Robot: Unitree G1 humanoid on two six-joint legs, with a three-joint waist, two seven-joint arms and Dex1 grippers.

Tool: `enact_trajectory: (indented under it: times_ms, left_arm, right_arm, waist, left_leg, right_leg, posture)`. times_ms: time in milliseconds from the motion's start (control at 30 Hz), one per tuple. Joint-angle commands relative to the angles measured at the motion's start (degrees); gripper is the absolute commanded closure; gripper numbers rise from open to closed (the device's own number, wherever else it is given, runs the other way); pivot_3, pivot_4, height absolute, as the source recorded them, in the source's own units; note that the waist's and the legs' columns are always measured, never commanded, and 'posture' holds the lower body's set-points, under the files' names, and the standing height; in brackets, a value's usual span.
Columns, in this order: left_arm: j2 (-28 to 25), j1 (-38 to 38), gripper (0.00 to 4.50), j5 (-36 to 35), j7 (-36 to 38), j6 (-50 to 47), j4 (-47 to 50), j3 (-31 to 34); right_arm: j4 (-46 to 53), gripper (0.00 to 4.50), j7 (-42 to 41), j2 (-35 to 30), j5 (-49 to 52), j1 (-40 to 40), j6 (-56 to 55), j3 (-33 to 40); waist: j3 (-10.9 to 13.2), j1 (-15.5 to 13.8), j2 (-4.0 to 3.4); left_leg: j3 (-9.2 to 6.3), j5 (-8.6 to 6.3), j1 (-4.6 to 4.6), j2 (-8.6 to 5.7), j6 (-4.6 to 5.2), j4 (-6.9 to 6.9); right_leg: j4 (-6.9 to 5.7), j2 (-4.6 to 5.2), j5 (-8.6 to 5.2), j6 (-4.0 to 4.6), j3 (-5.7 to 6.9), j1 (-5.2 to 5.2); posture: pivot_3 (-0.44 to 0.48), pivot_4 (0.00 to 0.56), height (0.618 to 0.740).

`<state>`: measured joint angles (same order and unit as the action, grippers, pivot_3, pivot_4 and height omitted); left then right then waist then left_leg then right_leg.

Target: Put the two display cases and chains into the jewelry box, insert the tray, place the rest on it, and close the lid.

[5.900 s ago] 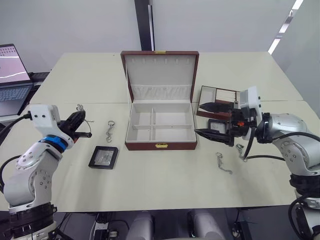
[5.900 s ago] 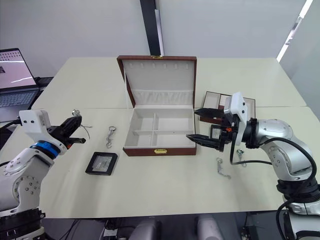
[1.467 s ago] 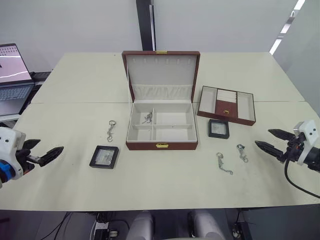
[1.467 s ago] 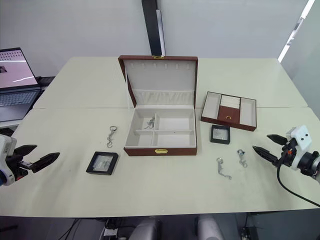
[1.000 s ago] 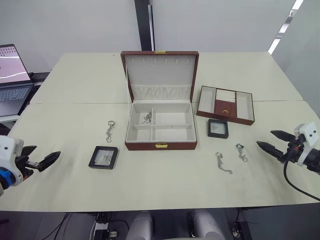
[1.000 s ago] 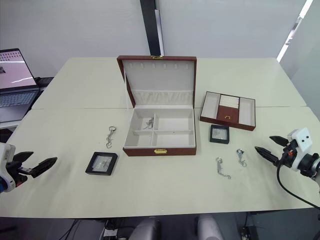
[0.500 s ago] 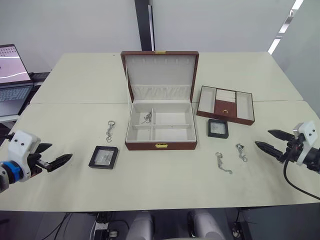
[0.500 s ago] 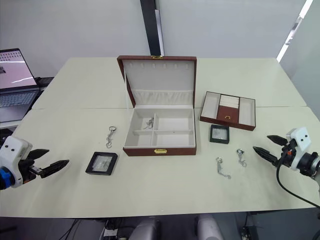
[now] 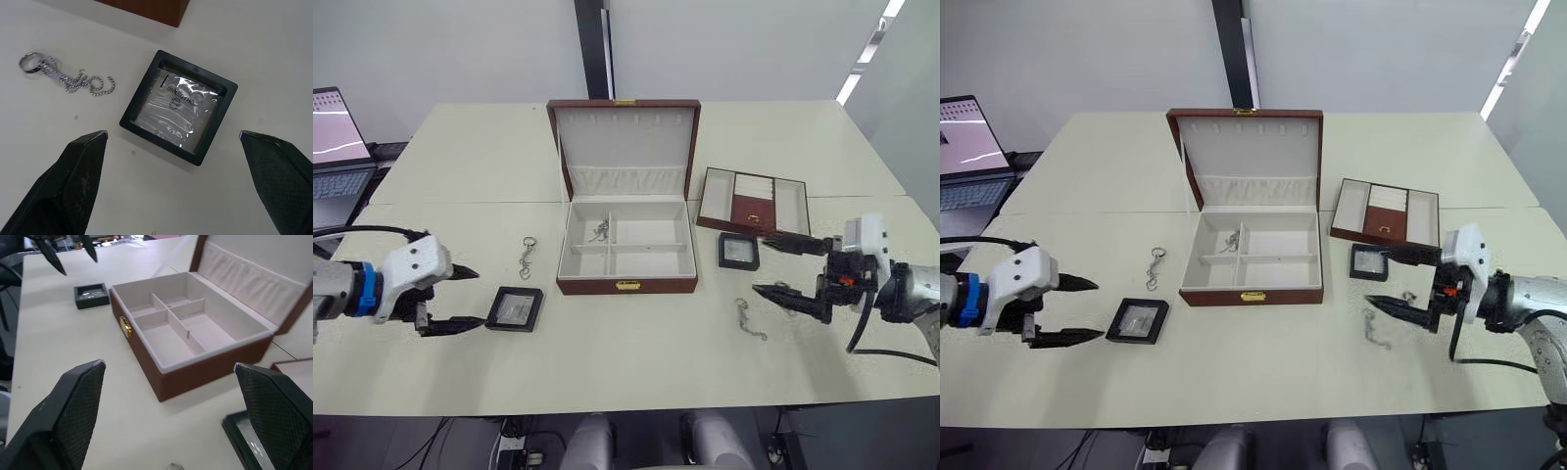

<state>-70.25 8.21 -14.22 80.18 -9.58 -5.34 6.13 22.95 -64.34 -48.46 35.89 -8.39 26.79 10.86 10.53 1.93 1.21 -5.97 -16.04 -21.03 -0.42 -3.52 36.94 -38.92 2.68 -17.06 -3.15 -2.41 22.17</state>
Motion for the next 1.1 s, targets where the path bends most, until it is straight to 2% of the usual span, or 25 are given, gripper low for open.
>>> enact_trajectory:
  times_ms: [33, 300, 667, 767, 900, 1100]
  left_arm:
    - [0.1, 2.7, 0.01, 2.0, 2.2, 2.9, -0.8, -2.8]
    - [2.5, 3.5, 0.01, 4.0, 2.6, 5.4, -0.5, -6.6]
    - [3.9, 0.7, 0.01, 6.2, 0.6, 6.0, 0.7, -6.9]
    - [4.3, 0.4, 0.54, 6.1, 0.1, 5.9, 1.1, -6.7]
    - [4.4, 0.1, 1.76, 6.1, -0.3, 5.8, 1.5, -6.4]
    - [4.6, 0.6, 3.33, 6.2, -0.3, 5.6, 1.5, -6.6]
  right_arm:
    - [4.7, 0.00, 0.4, -0.6, 0.1, 0.1, -0.2, -1.2]
    - [6.5, 0.00, 2.6, 0.3, -0.9, 2.2, -0.9, -2.8]
    - [6.4, 0.00, 4.1, 0.8, -0.9, 2.7, -0.7, -3.3]
    - [6.2, 0.00, 4.5, 0.9, -0.9, 2.0, -0.3, -3.9]
    - [6.4, 0.00, 5.0, 0.8, -0.5, 1.5, 0.1, -4.3]
    - [6.5, 0.00, 5.6, 0.7, -0.1, 0.8, 0.6, -4.5]
  waist:
    - [0.0, 0.0, 0.00]
    - [0.0, 0.0, 0.01]
    - [0.0, 0.0, 0.01]
    - [0.0, 0.1, 0.01]
    - [0.0, 0.0, 0.01]
    - [0.0, 0.0, 0.01]
  left_leg:
    - [0.00, 0.00, -0.01, 0.00, 0.00, 0.00]
    - [-0.02, -0.01, -0.02, 0.01, 0.01, 0.03]
    - [-0.04, -0.01, -0.02, 0.03, 0.02, 0.03]
    - [-0.04, -0.01, -0.02, 0.04, 0.02, 0.03]
    - [-0.04, -0.01, -0.02, 0.04, 0.02, 0.03]
    - [-0.04, -0.01, -0.02, 0.04, 0.02, 0.03]
  right_leg:
    - [0.00, 0.00, 0.00, 0.00, 0.00, 0.00]
    - [-0.02, -0.03, 0.00, 0.00, 0.00, 0.01]
    - [-0.03, -0.06, 0.00, 0.00, 0.00, 0.01]
    - [-0.03, -0.05, 0.00, 0.00, 0.00, 0.01]
    - [-0.03, -0.06, 0.00, 0.00, 0.00, 0.01]
    - [-0.03, -0.06, 0.00, 0.00, 0.00, 0.01]
  posture:
    - [0.000, 0.150, 0.740]
    - [0.000, 0.150, 0.740]
    - [0.000, 0.150, 0.740]
    - [0.000, 0.150, 0.740]
    - [0.000, 0.150, 0.740]
    - [0.000, 0.150, 0.740]
